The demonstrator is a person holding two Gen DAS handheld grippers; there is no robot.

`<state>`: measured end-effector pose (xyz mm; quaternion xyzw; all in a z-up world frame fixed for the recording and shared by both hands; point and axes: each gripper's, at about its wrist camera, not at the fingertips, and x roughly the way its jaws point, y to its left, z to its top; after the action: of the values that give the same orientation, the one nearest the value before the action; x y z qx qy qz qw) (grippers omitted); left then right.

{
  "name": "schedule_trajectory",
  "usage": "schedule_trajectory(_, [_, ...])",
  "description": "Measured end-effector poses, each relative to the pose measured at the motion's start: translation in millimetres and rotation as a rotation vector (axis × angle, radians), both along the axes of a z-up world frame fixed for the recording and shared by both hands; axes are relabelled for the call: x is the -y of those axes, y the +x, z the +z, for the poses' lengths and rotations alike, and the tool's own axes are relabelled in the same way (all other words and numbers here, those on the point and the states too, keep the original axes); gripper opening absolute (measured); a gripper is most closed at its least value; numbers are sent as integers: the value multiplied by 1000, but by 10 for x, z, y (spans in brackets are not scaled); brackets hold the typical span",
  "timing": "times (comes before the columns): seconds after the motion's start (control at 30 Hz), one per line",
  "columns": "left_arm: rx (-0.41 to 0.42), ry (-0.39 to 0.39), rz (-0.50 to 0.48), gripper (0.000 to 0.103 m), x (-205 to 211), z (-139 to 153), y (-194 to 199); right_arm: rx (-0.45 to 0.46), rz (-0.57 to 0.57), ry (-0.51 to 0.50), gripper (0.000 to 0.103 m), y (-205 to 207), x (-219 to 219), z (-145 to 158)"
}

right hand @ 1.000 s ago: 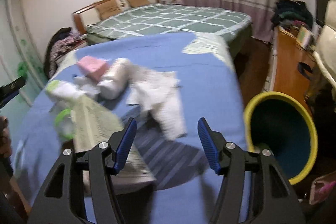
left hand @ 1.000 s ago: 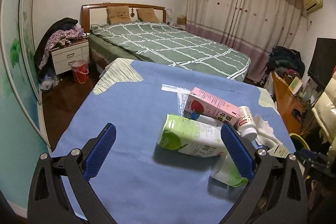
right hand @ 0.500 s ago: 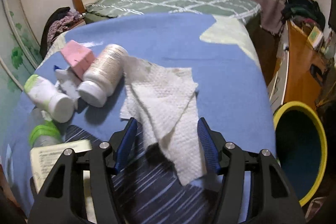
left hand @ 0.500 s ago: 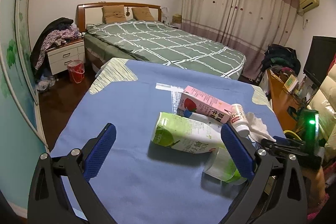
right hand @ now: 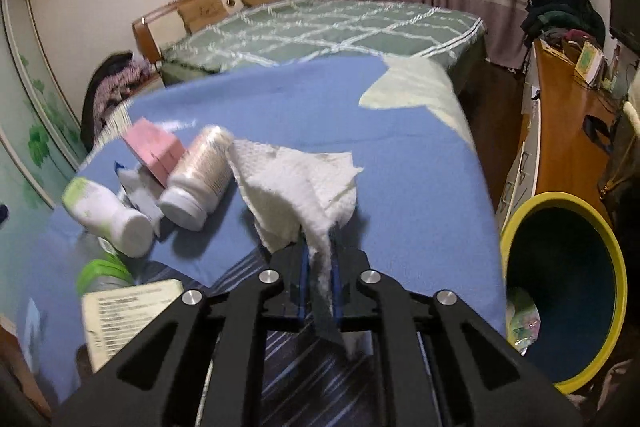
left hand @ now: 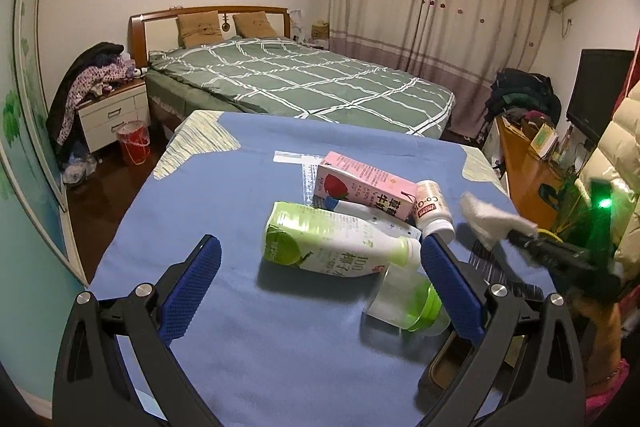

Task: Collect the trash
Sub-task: 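Carry the tissue with the right gripper over the bin and release it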

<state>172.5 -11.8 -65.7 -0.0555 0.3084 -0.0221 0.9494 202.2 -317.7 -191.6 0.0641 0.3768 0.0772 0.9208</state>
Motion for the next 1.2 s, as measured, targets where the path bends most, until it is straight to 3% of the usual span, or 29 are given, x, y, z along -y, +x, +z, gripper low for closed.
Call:
schedule_trajectory(0.23, [2, -3, -17, 98, 72, -7, -52, 74, -58, 66, 9, -360, 283, 218])
schedule_trajectory(0.47, [8, 24, -38, 98, 185, -19, -119, 115, -217, 79, 9, -637, 883, 304])
schedule_trajectory(0.83, [-10, 20, -50, 98, 256, -65, -135, 81, -442, 16, 9, -754, 1683, 76])
schedule_trajectory(1.1, [-15, 29, -70, 98, 326, -72, -130, 38, -514, -7, 11, -693, 1890, -120])
schedule_trajectory(1.2, [-18, 33, -77, 98, 353, -78, -130, 32, -524, -11, 17, -666, 1904, -151])
